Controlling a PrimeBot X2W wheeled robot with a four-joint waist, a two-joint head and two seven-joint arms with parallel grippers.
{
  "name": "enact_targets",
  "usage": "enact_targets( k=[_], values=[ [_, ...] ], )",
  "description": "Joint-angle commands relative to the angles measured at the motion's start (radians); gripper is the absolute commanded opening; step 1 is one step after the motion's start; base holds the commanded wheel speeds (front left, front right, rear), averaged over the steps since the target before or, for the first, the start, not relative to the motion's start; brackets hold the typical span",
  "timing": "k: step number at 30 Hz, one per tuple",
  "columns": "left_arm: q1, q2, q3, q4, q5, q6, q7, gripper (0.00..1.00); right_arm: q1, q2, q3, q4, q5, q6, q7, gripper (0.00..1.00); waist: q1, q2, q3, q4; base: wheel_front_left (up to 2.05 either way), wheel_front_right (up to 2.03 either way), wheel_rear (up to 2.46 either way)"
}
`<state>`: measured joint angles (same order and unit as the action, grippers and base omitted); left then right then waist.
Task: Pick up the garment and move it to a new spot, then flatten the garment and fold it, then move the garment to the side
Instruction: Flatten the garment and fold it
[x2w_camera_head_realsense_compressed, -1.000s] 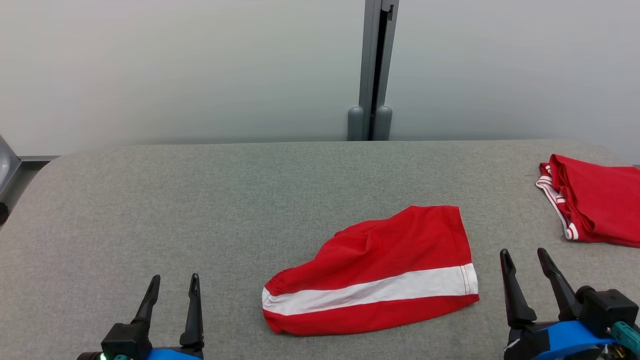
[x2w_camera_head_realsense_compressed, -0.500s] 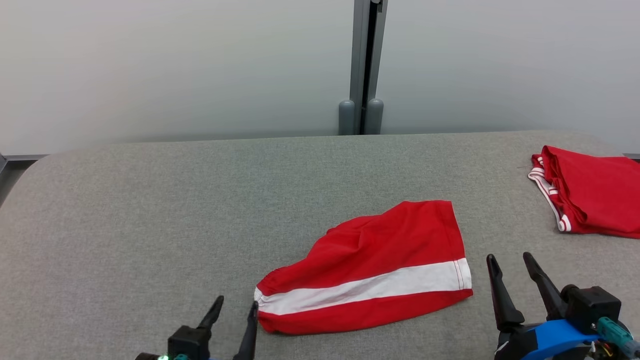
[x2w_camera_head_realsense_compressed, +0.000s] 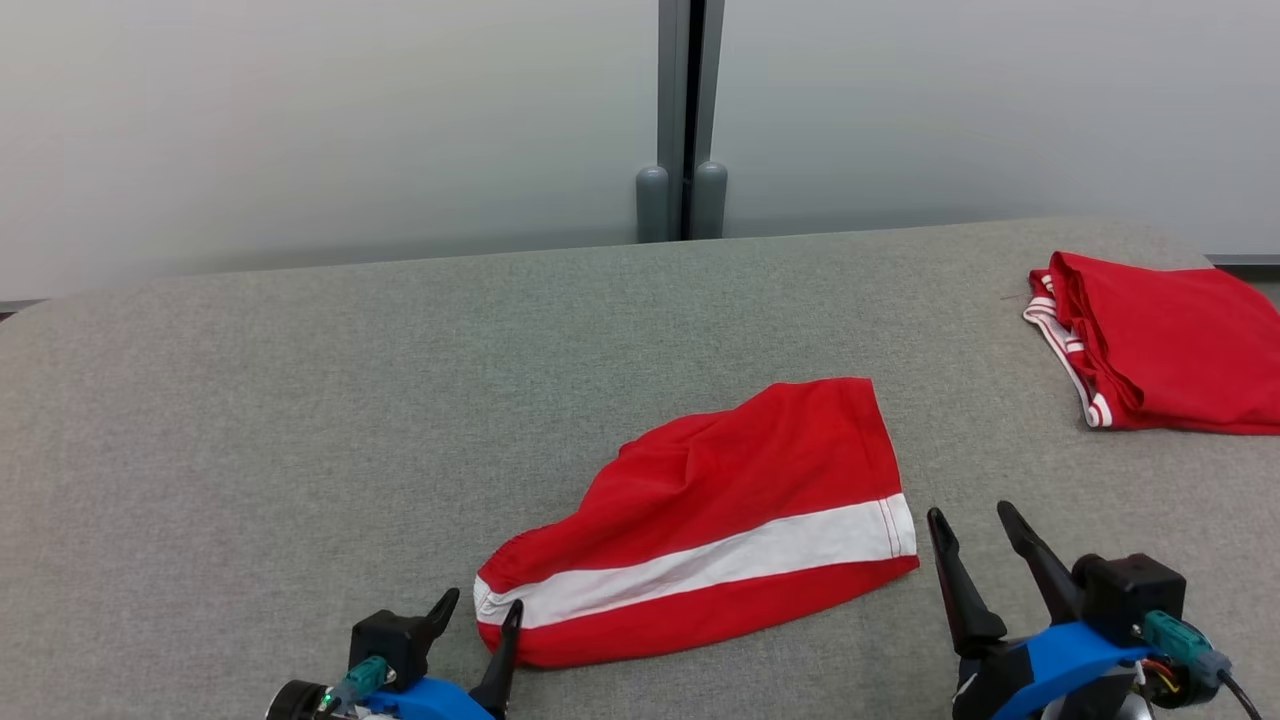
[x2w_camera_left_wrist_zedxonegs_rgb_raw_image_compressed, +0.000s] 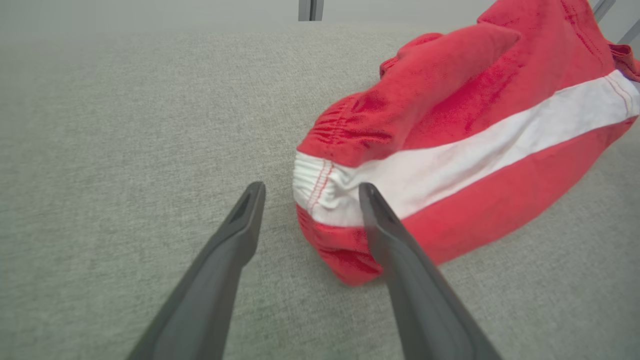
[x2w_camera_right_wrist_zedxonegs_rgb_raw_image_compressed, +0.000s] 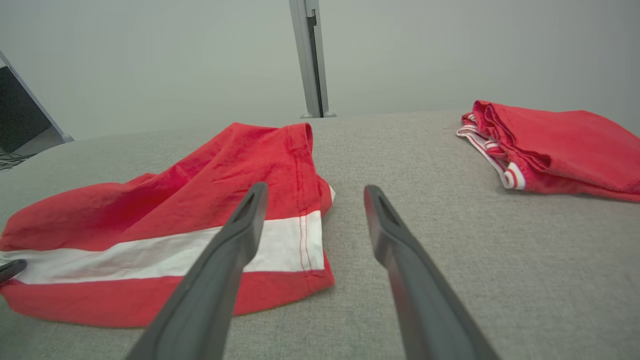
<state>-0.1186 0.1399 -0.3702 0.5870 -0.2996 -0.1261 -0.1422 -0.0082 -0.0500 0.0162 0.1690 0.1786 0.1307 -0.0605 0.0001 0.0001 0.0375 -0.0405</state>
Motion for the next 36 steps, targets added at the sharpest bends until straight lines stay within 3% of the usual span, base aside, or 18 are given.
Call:
enact_targets(
  k=[1,2,3,4,13,26,28,29,36],
  values=[
    [-0.019,0.005,0.000,0.010,-0.008,-0.006,0.005,0.99,-0.019,-0.001,0.004,0.002,0.007,0.000,0.003,1.00,-0.0001,-0.0001,0.003,-0.003,0.00,0.00,0.00],
    [-0.026,0.008,-0.001,0.019,-0.010,-0.006,0.008,0.78,-0.023,-0.002,0.012,0.007,0.008,0.000,0.008,1.00,-0.0001,-0.0001,0.007,-0.006,0.00,0.00,0.00],
    [-0.034,0.008,-0.003,0.028,-0.012,-0.006,0.006,0.22,-0.029,-0.001,0.018,0.013,0.010,0.000,0.017,1.00,-0.0001,-0.0001,0.011,-0.009,0.00,0.00,0.00],
    [-0.039,0.007,-0.002,0.034,-0.019,-0.006,0.001,0.00,-0.036,-0.001,0.023,0.023,0.013,0.000,0.027,1.00,-0.0001,-0.0001,0.016,-0.011,0.00,0.00,0.00],
    [-0.076,0.004,-0.032,0.058,-0.052,-0.006,-0.026,0.00,-0.112,-0.002,0.046,0.135,0.029,0.000,0.221,1.00,-0.0001,-0.0001,0.045,-0.005,0.00,0.00,0.00],
    [-0.122,0.007,-0.072,0.076,-0.077,-0.004,-0.062,0.00,-0.247,-0.001,0.084,0.328,0.042,0.000,0.231,1.00,-0.0001,-0.0001,0.069,0.022,0.00,0.00,0.00],
    [-0.123,0.008,-0.078,0.077,-0.079,-0.004,-0.066,0.00,-0.256,-0.002,0.101,0.343,0.053,0.000,0.218,0.38,-0.0001,-0.0001,0.073,0.024,0.00,0.00,0.00],
    [-0.125,0.009,-0.079,0.077,-0.082,-0.004,-0.068,0.00,-0.258,-0.002,0.113,0.347,0.059,0.000,0.211,0.00,-0.0001,-0.0001,0.075,0.024,0.00,0.00,0.00],
    [-0.123,0.006,-0.066,0.053,-0.112,-0.004,-0.090,0.00,-0.233,-0.002,0.115,0.301,0.079,0.000,0.156,0.00,-0.0001,-0.0001,0.071,0.023,0.00,0.00,0.00]
  ],
)
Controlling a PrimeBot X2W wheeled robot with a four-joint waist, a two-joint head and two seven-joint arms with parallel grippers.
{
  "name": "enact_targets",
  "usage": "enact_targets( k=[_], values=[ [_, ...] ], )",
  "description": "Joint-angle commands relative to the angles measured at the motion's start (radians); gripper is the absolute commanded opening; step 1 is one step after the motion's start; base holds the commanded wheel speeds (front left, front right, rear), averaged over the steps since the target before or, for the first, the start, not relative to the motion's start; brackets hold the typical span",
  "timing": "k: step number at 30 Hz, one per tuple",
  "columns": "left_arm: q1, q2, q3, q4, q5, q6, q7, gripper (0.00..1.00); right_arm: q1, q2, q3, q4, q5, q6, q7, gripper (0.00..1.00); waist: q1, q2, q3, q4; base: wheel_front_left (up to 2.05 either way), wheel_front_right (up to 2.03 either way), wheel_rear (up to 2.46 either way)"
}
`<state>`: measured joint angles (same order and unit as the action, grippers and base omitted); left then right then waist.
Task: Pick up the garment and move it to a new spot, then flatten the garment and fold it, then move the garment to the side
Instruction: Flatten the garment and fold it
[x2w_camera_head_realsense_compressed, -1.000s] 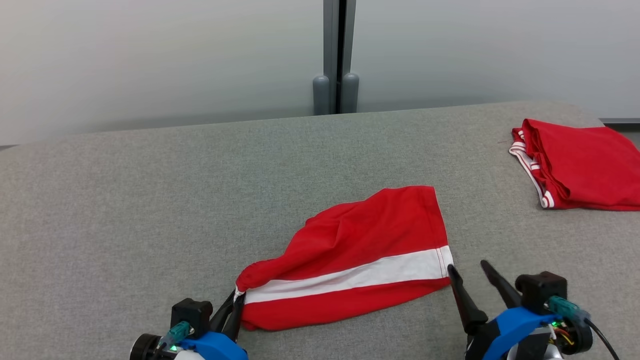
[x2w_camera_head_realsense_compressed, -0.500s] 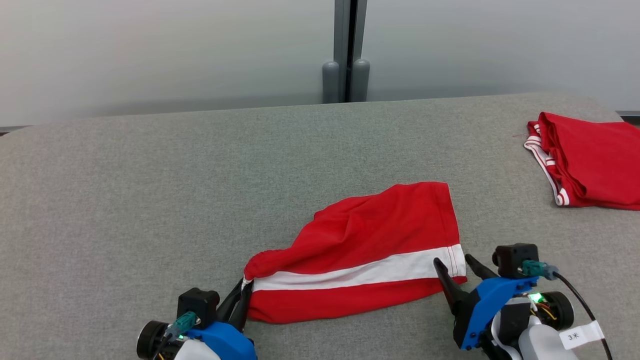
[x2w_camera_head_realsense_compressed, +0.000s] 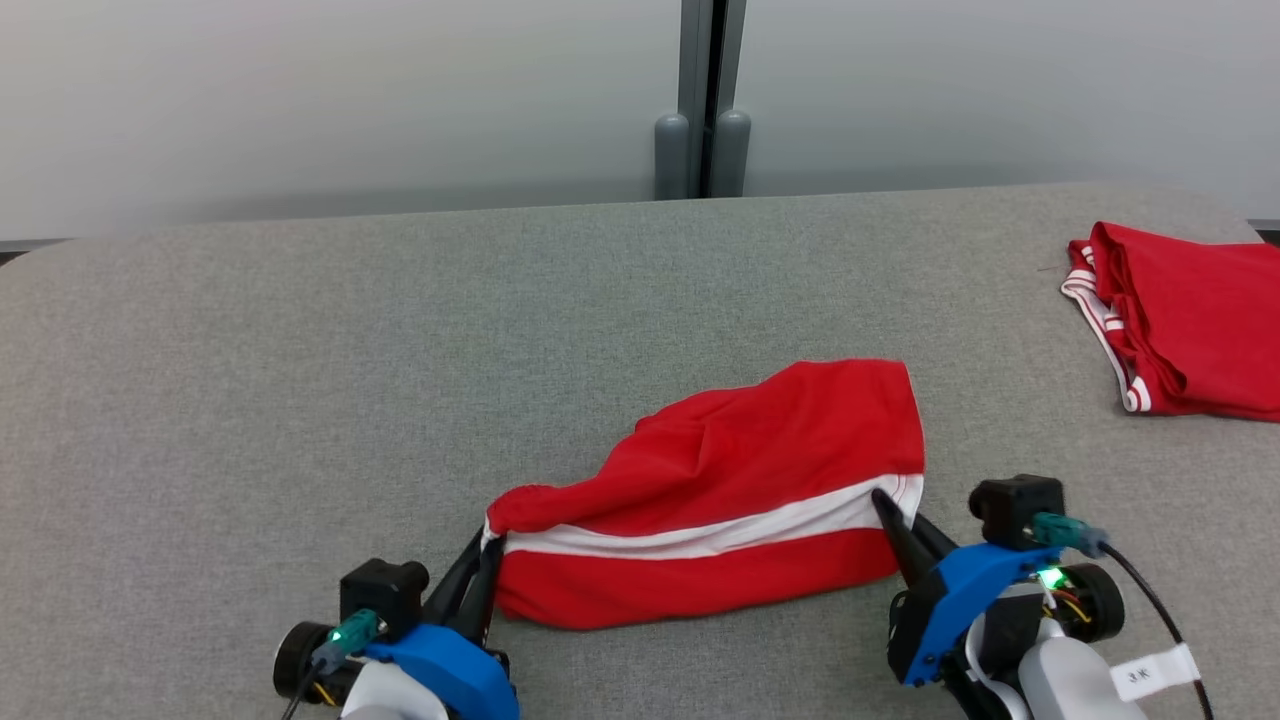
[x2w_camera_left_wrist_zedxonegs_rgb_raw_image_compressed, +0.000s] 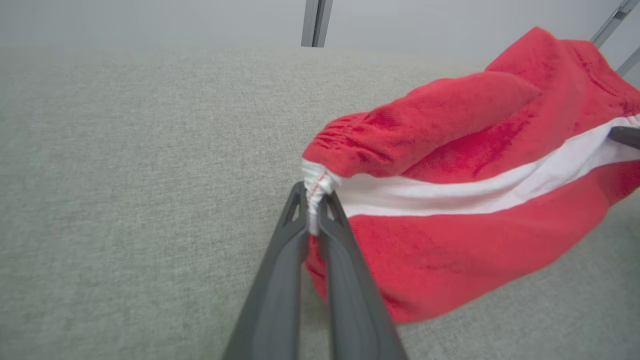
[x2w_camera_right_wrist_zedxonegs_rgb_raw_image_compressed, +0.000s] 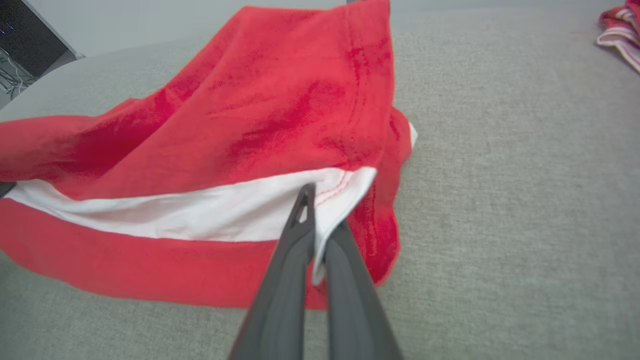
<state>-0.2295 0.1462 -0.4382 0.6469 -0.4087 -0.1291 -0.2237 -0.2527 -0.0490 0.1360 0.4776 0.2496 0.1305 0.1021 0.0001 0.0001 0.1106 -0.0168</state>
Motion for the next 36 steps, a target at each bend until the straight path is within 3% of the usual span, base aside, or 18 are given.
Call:
enact_targets(
  k=[1,9,15,19,23,29,36],
  values=[
    [-0.007,-0.004,0.010,-0.022,-0.012,-0.001,-0.012,0.00,0.024,-0.003,-0.010,-0.031,0.009,0.001,-0.012,0.00,-0.0001,-0.0001,-0.006,-0.001,0.00,0.00,0.00],
    [0.059,0.013,0.056,-0.315,-0.163,-0.001,-0.028,0.00,0.134,-0.005,-0.100,-0.385,-0.024,0.001,0.006,0.00,-0.0001,-0.0001,-0.038,-0.009,0.00,0.00,0.00],
    [0.074,0.028,0.093,-0.571,-0.277,0.016,0.080,0.00,0.142,-0.027,-0.119,-0.661,-0.049,0.001,0.098,0.00,-0.0001,-0.0001,-0.023,-0.007,0.00,0.00,0.00],
    [0.027,0.011,0.117,-0.698,-0.384,0.025,0.185,0.00,0.072,-0.080,-0.110,-0.759,-0.061,0.001,0.163,0.00,-0.0001,-0.0001,0.014,-0.010,0.00,0.00,0.00],
    [-0.078,0.023,0.163,-0.726,-0.456,0.055,0.276,0.00,-0.087,-0.157,-0.073,-0.712,-0.024,0.000,0.193,0.00,-0.0001,-0.0001,0.074,-0.025,0.00,0.00,0.00],
    [-0.366,0.075,0.231,-0.625,-0.467,0.126,0.397,0.00,-0.444,-0.246,0.036,-0.502,0.010,0.000,0.156,0.00,-0.0001,-0.0001,0.239,-0.058,0.00,0.00,0.00],
    [-0.755,0.094,0.313,-0.449,-0.428,0.182,0.359,0.00,-0.857,-0.242,0.124,-0.217,-0.034,0.000,-0.071,0.00,-0.0001,-0.0001,0.386,-0.090,0.00,0.00,0.00]
  ],
)
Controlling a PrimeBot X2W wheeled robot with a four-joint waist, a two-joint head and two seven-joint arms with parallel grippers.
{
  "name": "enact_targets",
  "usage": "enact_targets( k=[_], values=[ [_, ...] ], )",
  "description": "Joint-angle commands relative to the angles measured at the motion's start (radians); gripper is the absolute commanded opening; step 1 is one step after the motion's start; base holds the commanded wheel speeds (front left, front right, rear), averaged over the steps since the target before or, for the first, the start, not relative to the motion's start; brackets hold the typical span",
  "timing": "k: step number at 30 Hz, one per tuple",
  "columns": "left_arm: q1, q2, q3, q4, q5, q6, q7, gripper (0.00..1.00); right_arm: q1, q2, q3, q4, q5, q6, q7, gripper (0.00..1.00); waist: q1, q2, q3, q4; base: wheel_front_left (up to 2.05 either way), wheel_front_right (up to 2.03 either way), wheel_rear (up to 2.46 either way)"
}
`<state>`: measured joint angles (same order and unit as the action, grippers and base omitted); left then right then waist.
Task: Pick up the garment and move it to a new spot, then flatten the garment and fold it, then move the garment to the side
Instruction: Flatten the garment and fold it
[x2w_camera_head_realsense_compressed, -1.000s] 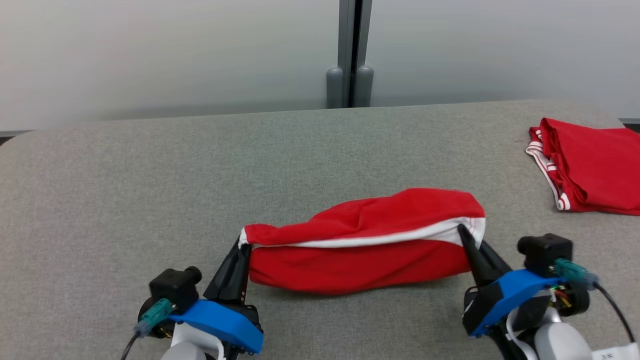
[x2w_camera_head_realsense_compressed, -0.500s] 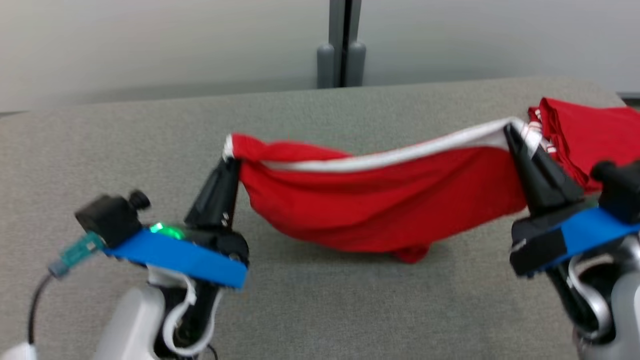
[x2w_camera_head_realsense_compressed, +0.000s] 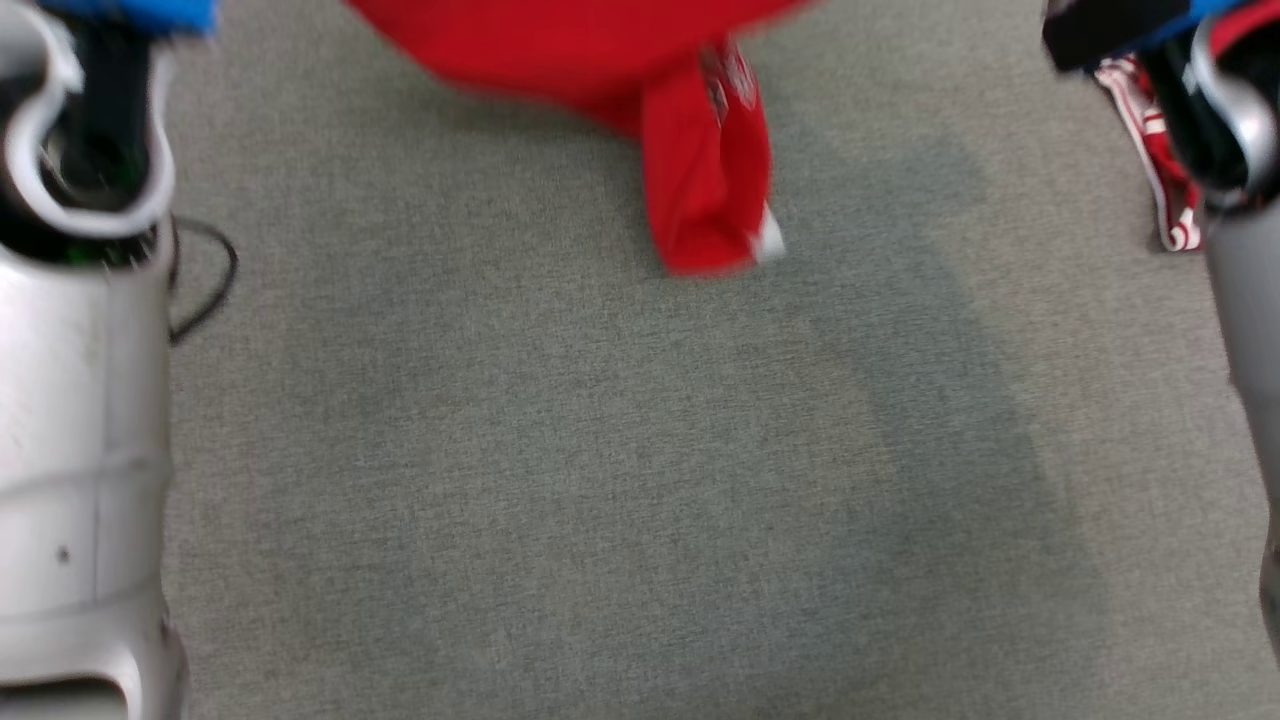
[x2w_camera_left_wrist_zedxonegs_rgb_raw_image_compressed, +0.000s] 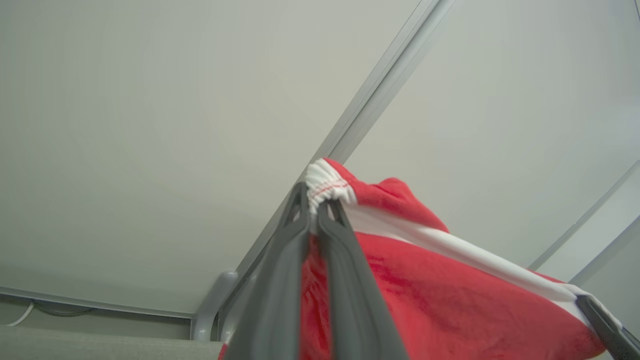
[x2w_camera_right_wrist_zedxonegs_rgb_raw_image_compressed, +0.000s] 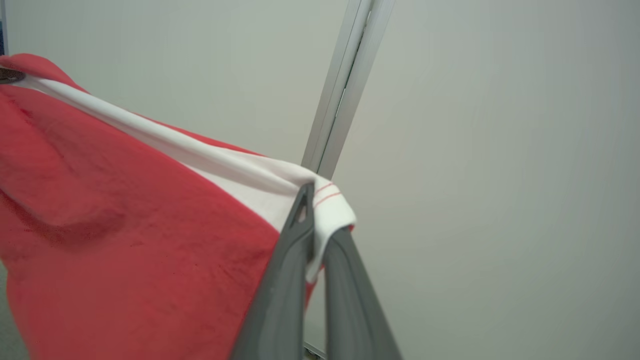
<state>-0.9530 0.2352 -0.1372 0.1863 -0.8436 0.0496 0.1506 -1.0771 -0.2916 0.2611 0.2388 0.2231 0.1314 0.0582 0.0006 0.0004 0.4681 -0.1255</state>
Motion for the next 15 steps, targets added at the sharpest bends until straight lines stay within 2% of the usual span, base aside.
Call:
enact_targets(
  k=[1,6,9,15],
  values=[
    [-0.077,0.001,0.020,0.039,0.011,0.000,-0.034,0.00,-0.080,0.007,0.004,0.061,-0.018,-0.001,-0.072,0.00,-0.0006,-0.0004,0.036,0.017,0.00,0.00,0.00],
    [-0.209,-0.005,0.030,0.133,0.036,-0.031,-0.123,0.00,-0.210,0.032,0.002,0.192,-0.057,-0.002,-0.240,0.00,-0.0006,-0.0004,0.039,0.018,0.00,0.00,0.00],
    [-0.246,-0.024,0.059,0.189,0.024,-0.054,-0.200,0.00,-0.248,0.049,-0.014,0.262,-0.086,-0.002,-0.299,0.00,-0.0006,-0.0004,0.035,0.024,0.00,0.00,0.00],
    [-0.095,-0.058,0.044,0.295,-0.004,-0.130,-0.279,0.00,-0.136,0.053,0.073,0.370,-0.080,-0.002,-0.320,0.00,-0.0006,-0.0004,0.030,0.039,0.00,0.00,0.00]
  ],
)
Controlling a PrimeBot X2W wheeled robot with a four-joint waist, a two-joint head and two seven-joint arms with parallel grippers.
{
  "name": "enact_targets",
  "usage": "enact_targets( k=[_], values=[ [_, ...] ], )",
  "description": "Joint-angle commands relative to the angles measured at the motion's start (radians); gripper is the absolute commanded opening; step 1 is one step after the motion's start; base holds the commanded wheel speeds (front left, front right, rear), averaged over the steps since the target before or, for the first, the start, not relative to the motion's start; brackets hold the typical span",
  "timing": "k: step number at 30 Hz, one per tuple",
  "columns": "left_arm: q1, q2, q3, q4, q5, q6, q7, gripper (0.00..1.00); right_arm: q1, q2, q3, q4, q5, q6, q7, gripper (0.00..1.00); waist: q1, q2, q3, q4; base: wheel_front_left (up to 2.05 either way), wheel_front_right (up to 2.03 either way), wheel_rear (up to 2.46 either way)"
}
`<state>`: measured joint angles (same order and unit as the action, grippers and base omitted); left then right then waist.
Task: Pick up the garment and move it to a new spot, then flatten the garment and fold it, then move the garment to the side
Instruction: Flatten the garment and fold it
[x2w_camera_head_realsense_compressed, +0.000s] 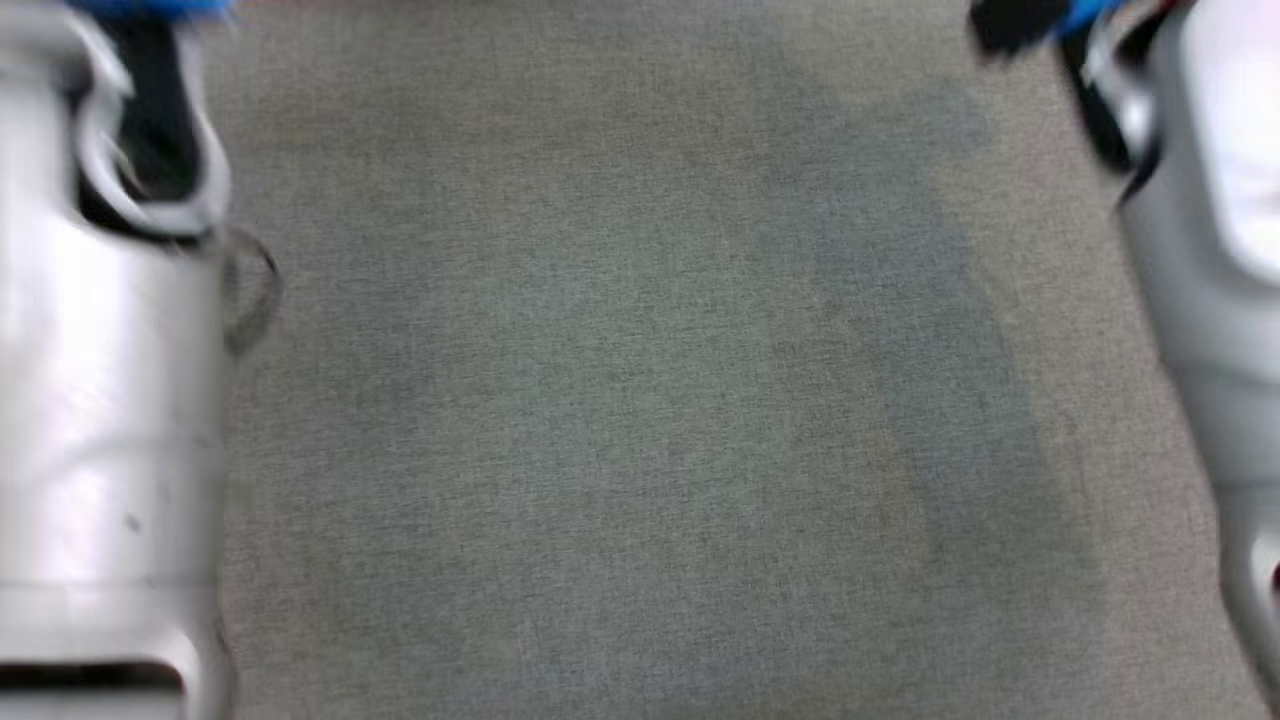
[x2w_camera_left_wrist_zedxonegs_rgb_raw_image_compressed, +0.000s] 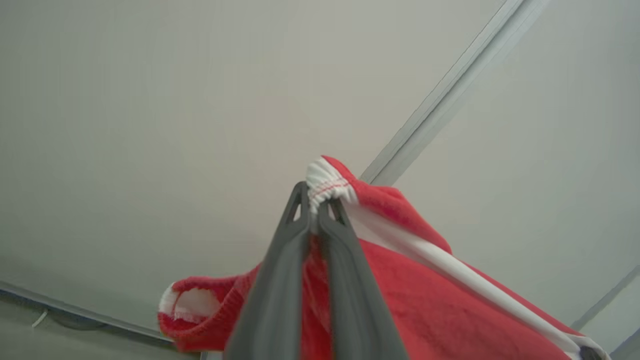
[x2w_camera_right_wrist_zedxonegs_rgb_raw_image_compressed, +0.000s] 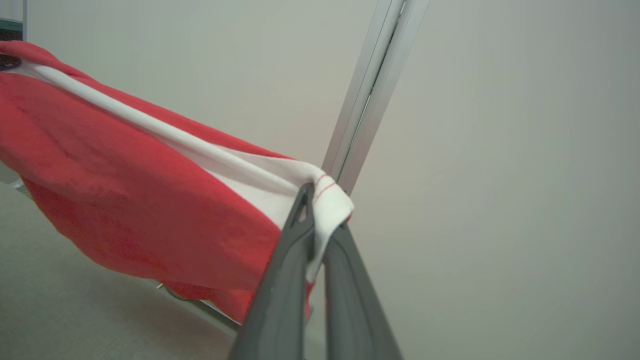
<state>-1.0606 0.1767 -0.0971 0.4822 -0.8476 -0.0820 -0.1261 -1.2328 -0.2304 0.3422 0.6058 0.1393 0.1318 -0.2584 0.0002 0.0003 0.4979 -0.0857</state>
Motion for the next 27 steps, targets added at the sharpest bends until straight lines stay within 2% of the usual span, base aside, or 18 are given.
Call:
enact_targets(
  k=[1,8,12,15,20,27],
  values=[
    [0.060,-0.007,-0.005,0.018,-0.004,-0.009,-0.010,0.00,0.053,-0.007,0.012,0.017,0.017,-0.002,-0.005,0.00,-0.0002,-0.0003,-0.006,0.004,0.00,0.00,0.00],
    [0.400,-0.068,-0.094,0.148,-0.046,-0.045,-0.050,0.00,0.334,-0.056,0.171,0.083,0.190,-0.002,-0.004,0.00,-0.0002,-0.0003,-0.087,0.050,0.00,0.00,0.00],
    [0.559,-0.045,-0.210,0.156,0.002,-0.049,-0.042,0.00,0.466,-0.095,0.167,0.058,0.281,-0.001,0.039,0.00,-0.0002,-0.0003,-0.154,0.070,0.00,0.00,0.00],
    [0.652,-0.033,-0.251,0.119,-0.011,-0.050,-0.034,0.00,0.564,-0.118,0.144,0.006,0.315,-0.001,0.105,0.00,-0.0002,-0.0003,-0.200,0.084,0.00,0.00,0.00],
    [0.788,0.004,-0.274,0.048,-0.007,-0.035,-0.026,0.00,0.747,-0.133,0.073,-0.112,0.294,-0.002,0.243,0.00,-0.0002,-0.0003,-0.267,0.099,0.00,0.00,0.00],
    [0.942,0.060,-0.293,-0.092,0.014,0.035,0.019,0.00,1.071,-0.112,-0.065,-0.388,0.275,-0.002,0.549,0.00,-0.0002,-0.0003,-0.350,0.107,0.00,0.00,0.00]
  ],
)
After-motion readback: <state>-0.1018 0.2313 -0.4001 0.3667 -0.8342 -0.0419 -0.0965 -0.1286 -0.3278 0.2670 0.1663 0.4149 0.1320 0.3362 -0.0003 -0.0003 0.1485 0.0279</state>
